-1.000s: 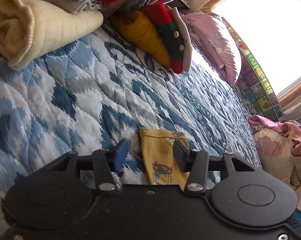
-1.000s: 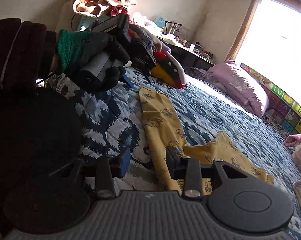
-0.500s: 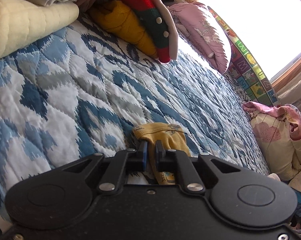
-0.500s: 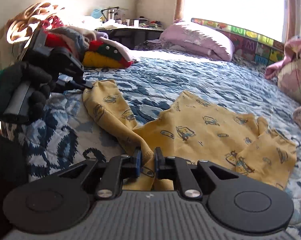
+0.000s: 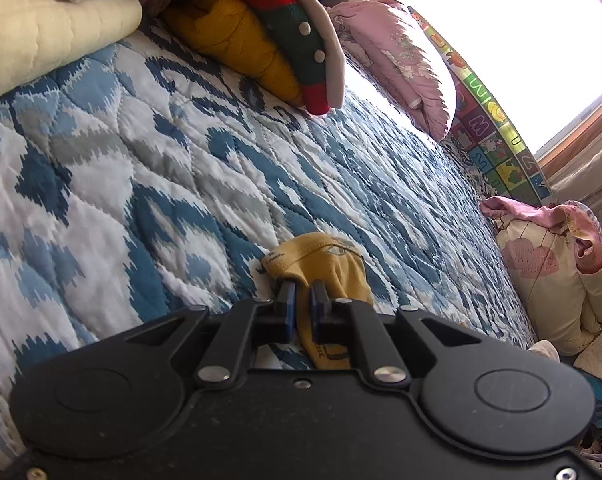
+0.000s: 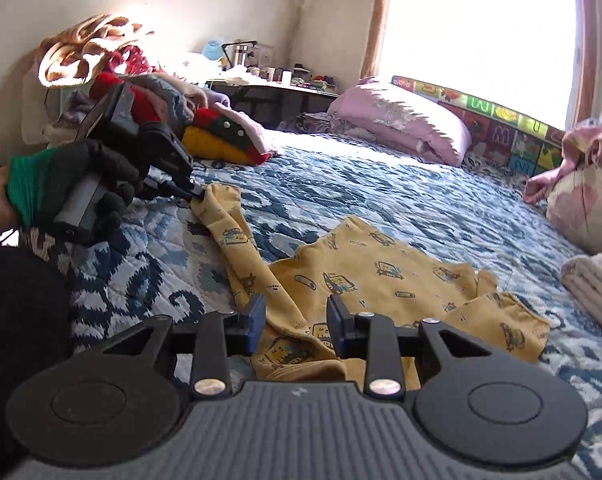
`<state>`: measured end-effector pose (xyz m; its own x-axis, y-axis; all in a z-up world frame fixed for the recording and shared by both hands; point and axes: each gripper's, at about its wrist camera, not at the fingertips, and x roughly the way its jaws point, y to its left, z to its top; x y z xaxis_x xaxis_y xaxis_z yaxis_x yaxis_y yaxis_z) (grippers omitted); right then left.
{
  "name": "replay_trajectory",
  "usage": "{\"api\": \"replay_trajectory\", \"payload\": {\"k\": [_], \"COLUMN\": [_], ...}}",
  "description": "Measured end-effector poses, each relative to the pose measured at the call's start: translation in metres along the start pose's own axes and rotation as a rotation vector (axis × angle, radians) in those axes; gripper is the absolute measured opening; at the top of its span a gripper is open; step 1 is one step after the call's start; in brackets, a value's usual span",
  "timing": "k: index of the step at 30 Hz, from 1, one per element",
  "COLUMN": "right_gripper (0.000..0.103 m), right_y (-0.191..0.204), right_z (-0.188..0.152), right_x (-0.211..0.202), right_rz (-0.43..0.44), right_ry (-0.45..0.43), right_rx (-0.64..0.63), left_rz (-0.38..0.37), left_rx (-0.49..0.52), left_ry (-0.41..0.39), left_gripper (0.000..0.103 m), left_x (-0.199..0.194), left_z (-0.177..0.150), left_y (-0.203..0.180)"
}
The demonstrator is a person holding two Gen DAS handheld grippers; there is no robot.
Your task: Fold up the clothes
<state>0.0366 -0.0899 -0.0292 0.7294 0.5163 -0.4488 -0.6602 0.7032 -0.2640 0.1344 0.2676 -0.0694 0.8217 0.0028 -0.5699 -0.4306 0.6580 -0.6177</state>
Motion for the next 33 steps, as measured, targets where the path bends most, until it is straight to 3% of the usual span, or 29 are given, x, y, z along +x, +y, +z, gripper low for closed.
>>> {"api": "replay_trajectory", "payload": {"k": [2, 9, 11, 13, 14, 16, 20, 23, 27, 29, 33], "right_gripper": [0.034, 0.038, 0.033, 0.01, 0.004, 0.003, 0.003, 0.003, 0.003, 0.003, 0.003], "right_y": [0.013, -0.008, -0.011, -0.012, -0.012, -0.013, -0.007, 0.007, 0.042, 0.055, 0.063], "right_z": [-0.001, 0.004, 0.003, 0.002, 0.001, 0.003, 0.008, 0.012, 0.012, 0.008, 0.002], "right_x": [0.006, 0.026, 0.032, 0.037, 0.038, 0.033, 0.012, -0.001, 0.002, 0.013, 0.029], "right_rz": [-0.037, 0.001, 0.014, 0.023, 0.02, 0.027, 0.106, 0.225, 0.27, 0.292, 0.312], "right_ry": [0.026, 0.082, 0.106, 0.128, 0.132, 0.121, 0.08, 0.054, 0.064, 0.096, 0.138], "right_rx": [-0.116, -0.023, -0.024, -0.023, -0.021, -0.009, 0.045, 0.09, -0.018, -0.047, -0.052], "left_rz": [-0.002, -0.02, -0.027, -0.036, -0.041, -0.049, -0.107, -0.159, -0.187, -0.163, 0.015], "left_rx": [0.001, 0.002, 0.009, 0.014, 0.015, 0.023, 0.014, -0.007, 0.0, 0.004, 0.049], "left_ry": [0.0, -0.001, -0.002, -0.003, -0.006, -0.016, -0.075, -0.139, -0.216, -0.216, -0.095], "left_gripper": [0.005, 0.005, 0.005, 0.004, 0.003, 0.0, 0.0, 0.0, 0.0, 0.0, 0.0], "left_x": [0.0, 0.001, 0.002, 0.003, 0.004, 0.005, -0.006, -0.019, -0.039, -0.041, -0.017], "left_z": [0.0, 0.001, 0.001, 0.002, 0.003, 0.004, 0.009, 0.014, 0.021, 0.022, 0.017], "left_y": [0.001, 0.0, 0.0, 0.0, -0.001, -0.002, -0.003, -0.003, -0.003, 0.001, 0.017]}}
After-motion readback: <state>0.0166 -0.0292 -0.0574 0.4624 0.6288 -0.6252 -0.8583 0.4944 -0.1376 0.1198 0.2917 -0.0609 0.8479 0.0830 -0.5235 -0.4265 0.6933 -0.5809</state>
